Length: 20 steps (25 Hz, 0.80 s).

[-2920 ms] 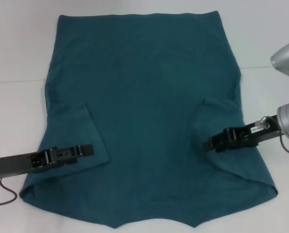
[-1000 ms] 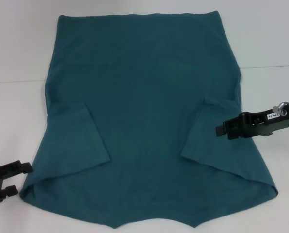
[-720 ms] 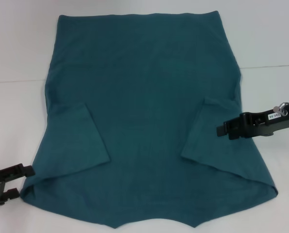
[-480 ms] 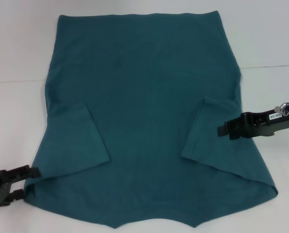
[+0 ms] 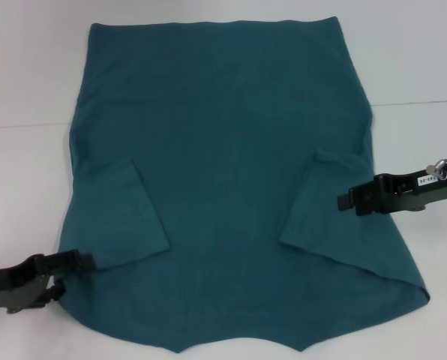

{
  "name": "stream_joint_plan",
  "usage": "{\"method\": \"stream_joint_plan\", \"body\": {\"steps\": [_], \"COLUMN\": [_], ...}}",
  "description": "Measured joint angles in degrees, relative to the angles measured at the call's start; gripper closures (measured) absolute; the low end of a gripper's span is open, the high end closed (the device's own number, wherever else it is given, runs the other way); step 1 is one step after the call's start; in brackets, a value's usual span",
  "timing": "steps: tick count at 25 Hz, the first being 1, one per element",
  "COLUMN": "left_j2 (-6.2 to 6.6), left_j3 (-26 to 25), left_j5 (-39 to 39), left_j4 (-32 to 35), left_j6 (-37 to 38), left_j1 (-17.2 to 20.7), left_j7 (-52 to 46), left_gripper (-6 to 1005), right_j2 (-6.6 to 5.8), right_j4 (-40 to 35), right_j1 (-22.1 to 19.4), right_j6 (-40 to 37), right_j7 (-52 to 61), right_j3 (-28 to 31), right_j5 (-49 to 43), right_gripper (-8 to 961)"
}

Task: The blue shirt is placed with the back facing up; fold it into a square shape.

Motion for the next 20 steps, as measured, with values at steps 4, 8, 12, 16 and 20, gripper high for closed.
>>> {"method": "stream_joint_plan", "body": {"steps": [4, 8, 12, 16, 20], "left_j2": [-0.05, -0.05, -0.04, -0.05, 0.05], "left_j3": [0.53, 0.88, 1.09, 1.66, 2.23], "left_j5": [-0.01, 0.10, 0.13, 0.24, 2.11], "left_j4": [-0.04, -0.04, -0.04, 0.26, 0.35], "left_j6": [0.31, 0.30, 0.35, 0.17, -0.18], "left_j1": [-0.55, -0.65, -0.70, -0.73, -1.23], "left_j7": [0.00, -0.29, -0.70, -1.12, -2.08], "left_gripper": [95, 105, 115, 125, 256], "right_j2": [0.00, 0.00, -0.04, -0.10, -0.31], "right_j4": [0.00, -0.02, -0.03, -0.06, -0.09], "right_j1": [-0.03, -0.04, -0.10, -0.13, -0.42], "right_j6": [-0.19, -0.27, -0.26, -0.32, -0.51], "right_j7": [-0.23, -0.28, -0.35, -0.35, -0.35], "right_j3": [0.60, 0.73, 0.73, 0.73, 1.05], "right_j5": [0.00, 0.13, 0.36, 0.44, 0.52], "right_gripper": [469, 470, 470, 470, 471]}}
